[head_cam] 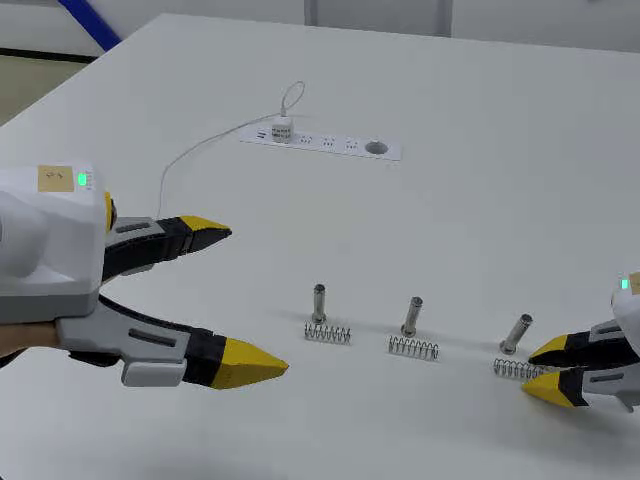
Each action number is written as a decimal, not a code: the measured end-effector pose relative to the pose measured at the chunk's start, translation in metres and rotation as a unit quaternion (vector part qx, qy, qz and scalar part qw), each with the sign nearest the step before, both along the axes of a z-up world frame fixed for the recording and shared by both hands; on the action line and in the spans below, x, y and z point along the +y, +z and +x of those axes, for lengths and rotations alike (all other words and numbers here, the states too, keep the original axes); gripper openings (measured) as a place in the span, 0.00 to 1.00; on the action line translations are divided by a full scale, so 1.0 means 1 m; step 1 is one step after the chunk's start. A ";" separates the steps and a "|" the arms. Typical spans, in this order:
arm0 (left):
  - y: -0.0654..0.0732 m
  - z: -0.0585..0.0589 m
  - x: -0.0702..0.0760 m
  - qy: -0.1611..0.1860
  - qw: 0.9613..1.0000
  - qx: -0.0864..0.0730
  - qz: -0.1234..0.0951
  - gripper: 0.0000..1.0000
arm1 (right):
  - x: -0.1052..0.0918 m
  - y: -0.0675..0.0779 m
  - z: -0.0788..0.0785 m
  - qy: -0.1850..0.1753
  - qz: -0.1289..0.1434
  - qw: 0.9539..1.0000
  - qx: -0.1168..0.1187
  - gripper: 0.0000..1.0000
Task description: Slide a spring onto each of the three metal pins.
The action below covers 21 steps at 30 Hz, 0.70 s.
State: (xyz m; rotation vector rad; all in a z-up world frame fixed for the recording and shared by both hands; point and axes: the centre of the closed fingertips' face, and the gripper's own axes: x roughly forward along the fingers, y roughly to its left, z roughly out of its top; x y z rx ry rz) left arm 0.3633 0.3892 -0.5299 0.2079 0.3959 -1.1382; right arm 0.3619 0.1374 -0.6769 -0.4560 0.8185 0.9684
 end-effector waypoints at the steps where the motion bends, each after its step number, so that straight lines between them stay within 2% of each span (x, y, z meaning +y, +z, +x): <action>1: 0.000 0.000 -0.001 -0.001 1.000 0.001 -0.001 0.94 | 0.003 0.000 -0.002 0.009 0.007 1.000 -0.002 0.18; 3: -0.001 -0.001 -0.002 -0.003 1.000 0.004 -0.001 0.94 | 0.007 -0.001 -0.004 0.012 0.009 1.000 0.000 0.14; 9: -0.001 -0.004 -0.003 -0.008 1.000 0.003 0.006 0.94 | 0.010 -0.002 -0.006 0.013 0.013 1.000 -0.001 0.12; 18: -0.001 -0.008 -0.003 -0.011 1.000 0.002 0.013 0.94 | 0.009 -0.002 -0.007 -0.004 0.007 1.000 -0.006 0.11; 21: -0.001 -0.007 -0.002 -0.006 1.000 0.002 0.012 0.94 | 0.009 -0.001 -0.008 -0.008 0.006 1.000 -0.016 0.11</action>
